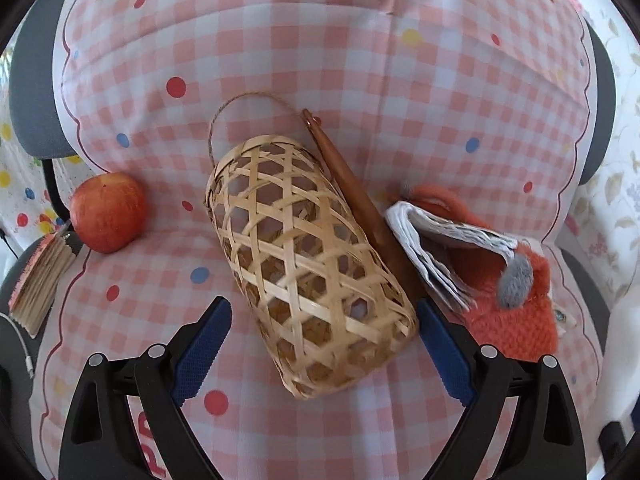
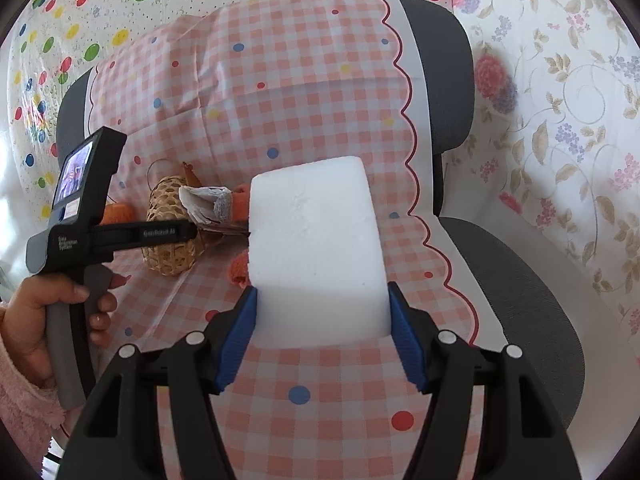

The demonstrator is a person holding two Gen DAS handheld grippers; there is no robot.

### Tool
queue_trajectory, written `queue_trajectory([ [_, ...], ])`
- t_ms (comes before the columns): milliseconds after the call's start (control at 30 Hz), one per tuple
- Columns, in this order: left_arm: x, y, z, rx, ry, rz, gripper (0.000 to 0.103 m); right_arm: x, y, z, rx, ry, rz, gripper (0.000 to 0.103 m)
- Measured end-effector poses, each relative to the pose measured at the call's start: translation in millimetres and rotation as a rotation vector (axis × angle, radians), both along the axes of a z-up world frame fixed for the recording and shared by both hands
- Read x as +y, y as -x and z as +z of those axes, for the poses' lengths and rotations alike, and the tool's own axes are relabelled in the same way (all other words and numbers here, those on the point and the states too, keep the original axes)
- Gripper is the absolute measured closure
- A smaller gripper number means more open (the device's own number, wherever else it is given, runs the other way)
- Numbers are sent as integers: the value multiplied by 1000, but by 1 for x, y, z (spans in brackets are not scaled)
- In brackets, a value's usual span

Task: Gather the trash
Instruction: 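Grasp the woven bamboo basket with the left gripper while the right holds the block, then lift the bamboo basket with the left gripper while the right holds the block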

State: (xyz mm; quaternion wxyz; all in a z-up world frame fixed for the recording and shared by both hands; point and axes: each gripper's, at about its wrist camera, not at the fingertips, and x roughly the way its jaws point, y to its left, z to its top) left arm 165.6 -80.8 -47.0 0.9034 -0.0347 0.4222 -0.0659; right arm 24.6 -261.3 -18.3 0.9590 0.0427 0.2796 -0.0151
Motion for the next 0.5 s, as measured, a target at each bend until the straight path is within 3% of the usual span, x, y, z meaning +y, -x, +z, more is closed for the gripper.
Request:
queue_trajectory([
  [33,1,0,0,2,14,-16,21,1,0,0,3,-3,1,40],
  [233,15,27,15,-21,16,-100,23,10,12,4,-4,-1,12,40],
  [500,36,111,26,-29,25,-319,25,28,34,3,3,0,28,40],
])
